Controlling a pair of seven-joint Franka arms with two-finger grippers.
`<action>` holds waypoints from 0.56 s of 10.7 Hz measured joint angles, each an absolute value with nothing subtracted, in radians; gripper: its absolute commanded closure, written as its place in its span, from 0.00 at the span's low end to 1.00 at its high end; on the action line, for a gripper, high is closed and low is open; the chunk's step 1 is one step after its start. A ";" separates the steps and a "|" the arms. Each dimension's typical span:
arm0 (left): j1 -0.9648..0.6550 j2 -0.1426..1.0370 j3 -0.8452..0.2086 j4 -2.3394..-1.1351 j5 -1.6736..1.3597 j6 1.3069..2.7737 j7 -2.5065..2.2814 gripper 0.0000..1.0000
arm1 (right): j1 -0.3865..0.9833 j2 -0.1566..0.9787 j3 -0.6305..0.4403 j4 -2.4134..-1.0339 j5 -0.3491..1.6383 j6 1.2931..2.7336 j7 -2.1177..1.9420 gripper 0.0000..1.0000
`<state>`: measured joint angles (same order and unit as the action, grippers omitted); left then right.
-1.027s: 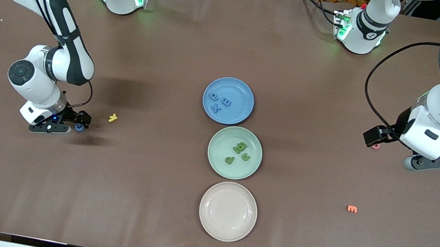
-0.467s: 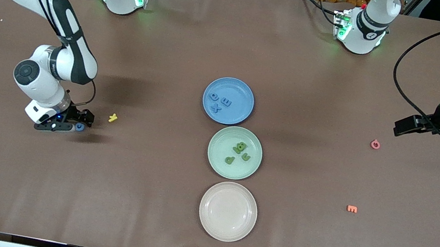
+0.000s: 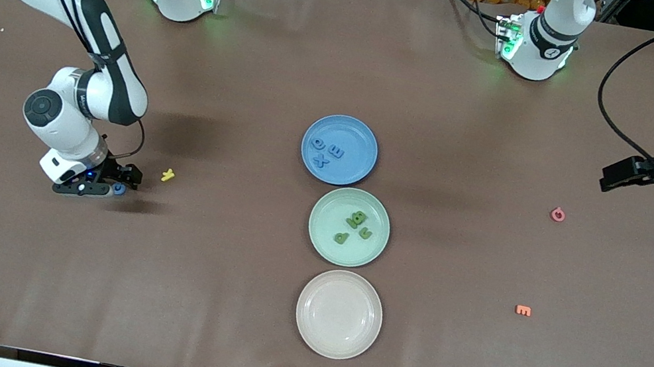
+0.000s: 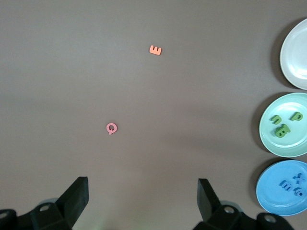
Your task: Sort letters by color into matching plates
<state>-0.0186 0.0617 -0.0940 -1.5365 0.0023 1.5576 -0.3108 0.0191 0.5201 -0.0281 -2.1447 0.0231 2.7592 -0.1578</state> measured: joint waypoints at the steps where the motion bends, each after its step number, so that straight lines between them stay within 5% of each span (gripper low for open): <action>1: -0.023 0.052 -0.076 -1.537 -0.007 1.555 -0.301 0.00 | 0.021 0.520 -0.028 -2.145 0.023 2.760 -0.155 0.17; 6: 0.019 0.041 -0.129 -1.545 -0.014 1.546 -0.297 0.00 | 0.022 0.516 -0.028 -2.145 0.023 2.759 -0.151 0.35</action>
